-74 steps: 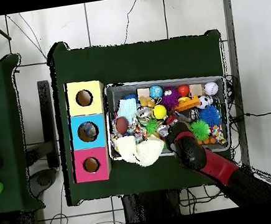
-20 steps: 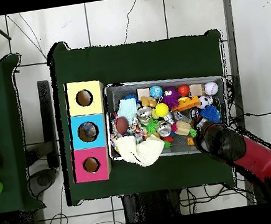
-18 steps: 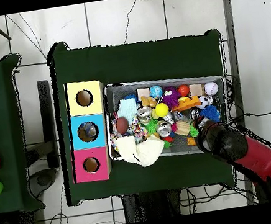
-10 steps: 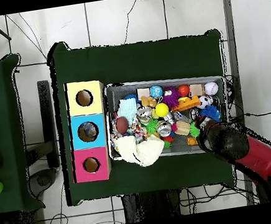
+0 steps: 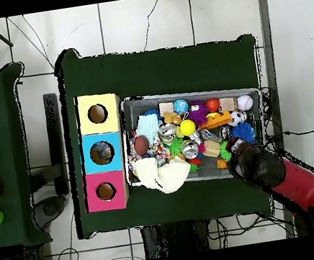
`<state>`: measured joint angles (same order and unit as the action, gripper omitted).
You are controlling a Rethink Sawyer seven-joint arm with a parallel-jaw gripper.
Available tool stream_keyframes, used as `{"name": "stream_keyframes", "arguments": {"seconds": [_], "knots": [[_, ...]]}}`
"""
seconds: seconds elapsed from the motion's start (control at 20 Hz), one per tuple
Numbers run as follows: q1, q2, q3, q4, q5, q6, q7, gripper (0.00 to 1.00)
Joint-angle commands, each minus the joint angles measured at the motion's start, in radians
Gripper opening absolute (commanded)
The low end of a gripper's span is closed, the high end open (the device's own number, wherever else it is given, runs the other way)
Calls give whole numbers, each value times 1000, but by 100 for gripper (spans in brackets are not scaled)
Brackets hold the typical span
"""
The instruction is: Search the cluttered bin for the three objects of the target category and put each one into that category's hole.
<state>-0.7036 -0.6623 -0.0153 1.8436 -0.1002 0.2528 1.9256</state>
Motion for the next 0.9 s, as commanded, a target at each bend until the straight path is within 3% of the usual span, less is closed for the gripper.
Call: {"name": "stream_keyframes", "arguments": {"seconds": [0.05,0.2,0.35,0.5,0.6,0.8,0.9], "knots": [[109,-28,-76,100,67,26,259,100],[196,-80,-132,183,126,-34,351,100],[234,-50,-114,218,164,-110,358,100],[281,49,-81,175,238,-85,364,100],[367,84,-115,144,312,-60,415,100],[526,90,-204,108,435,8,499,100],[544,109,-203,104,473,-17,503,100]]}}
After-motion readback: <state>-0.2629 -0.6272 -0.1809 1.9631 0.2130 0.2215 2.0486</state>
